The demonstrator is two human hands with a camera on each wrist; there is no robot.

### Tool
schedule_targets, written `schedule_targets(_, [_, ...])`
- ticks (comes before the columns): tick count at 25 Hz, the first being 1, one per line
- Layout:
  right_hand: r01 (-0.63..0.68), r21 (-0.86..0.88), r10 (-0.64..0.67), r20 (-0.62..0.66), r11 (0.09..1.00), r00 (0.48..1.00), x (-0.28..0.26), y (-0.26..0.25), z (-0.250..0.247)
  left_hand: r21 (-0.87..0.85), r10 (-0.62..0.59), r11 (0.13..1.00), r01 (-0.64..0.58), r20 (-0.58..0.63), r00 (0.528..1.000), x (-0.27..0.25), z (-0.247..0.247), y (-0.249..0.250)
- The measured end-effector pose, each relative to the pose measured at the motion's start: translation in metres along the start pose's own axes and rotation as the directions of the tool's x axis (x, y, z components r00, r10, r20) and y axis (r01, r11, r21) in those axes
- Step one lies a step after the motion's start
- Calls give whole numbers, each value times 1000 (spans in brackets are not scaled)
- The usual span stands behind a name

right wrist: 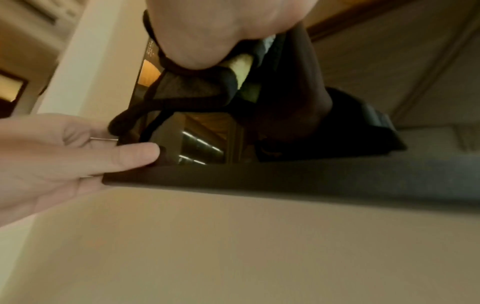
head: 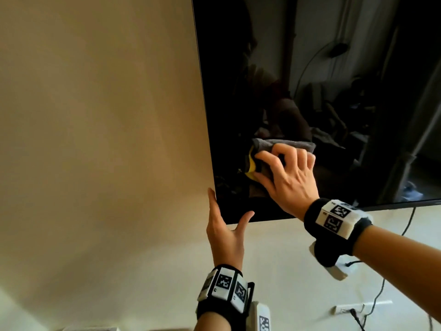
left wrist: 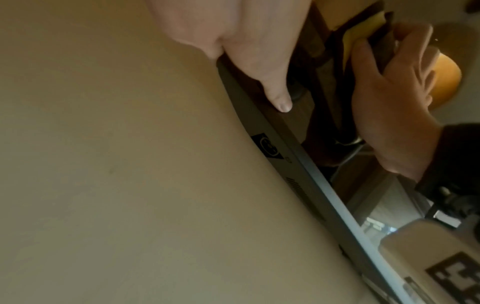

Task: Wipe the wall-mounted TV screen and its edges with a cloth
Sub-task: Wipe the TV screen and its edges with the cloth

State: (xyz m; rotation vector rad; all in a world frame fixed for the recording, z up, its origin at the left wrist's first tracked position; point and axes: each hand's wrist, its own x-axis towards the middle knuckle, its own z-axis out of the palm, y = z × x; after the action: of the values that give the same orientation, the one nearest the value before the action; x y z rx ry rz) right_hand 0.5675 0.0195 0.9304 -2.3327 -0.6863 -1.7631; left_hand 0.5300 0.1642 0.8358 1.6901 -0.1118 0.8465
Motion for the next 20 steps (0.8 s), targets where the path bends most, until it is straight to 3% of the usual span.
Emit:
schedule_targets(4, [232, -58, -226, 90, 971, 970, 9, 1, 3, -244, -215, 952, 186, -96, 972, -13, 13, -7])
schedule_targets(7, [524, -99, -499, 197, 846, 844, 0, -2, 8, -312, -269, 924, 224, -110, 957, -25, 20, -10])
schedule_targets(9, [620, -99, -579, 270, 778, 770, -3, 1, 11, -281, -248, 935, 215, -90, 964, -30, 21, -14])
schedule_targets(13, [514, -82, -482, 250, 854, 840, -17, -10, 18, -160, -158, 976, 145, -73, 985, -37, 17, -25])
schedule_targets(16, [682, -84, -631, 314, 726, 710, -26, -6, 16, -74, -66, 995, 63, -48, 997, -42, 10, -34])
schedule_targets(17, [657, -124, -610, 276, 743, 743, -22, 2, 15, -81, -66, 995, 62, -48, 997, -42, 7, -35])
schedule_targets(19, [408, -131, -394, 123, 904, 911, -15, 8, 13, -99, -55, 994, 48, -77, 996, -41, 8, -35])
schedule_targets(20, [294, -96, -287, 78, 951, 955, -17, 8, 12, -110, -44, 993, 33, -97, 994, -42, 9, -32])
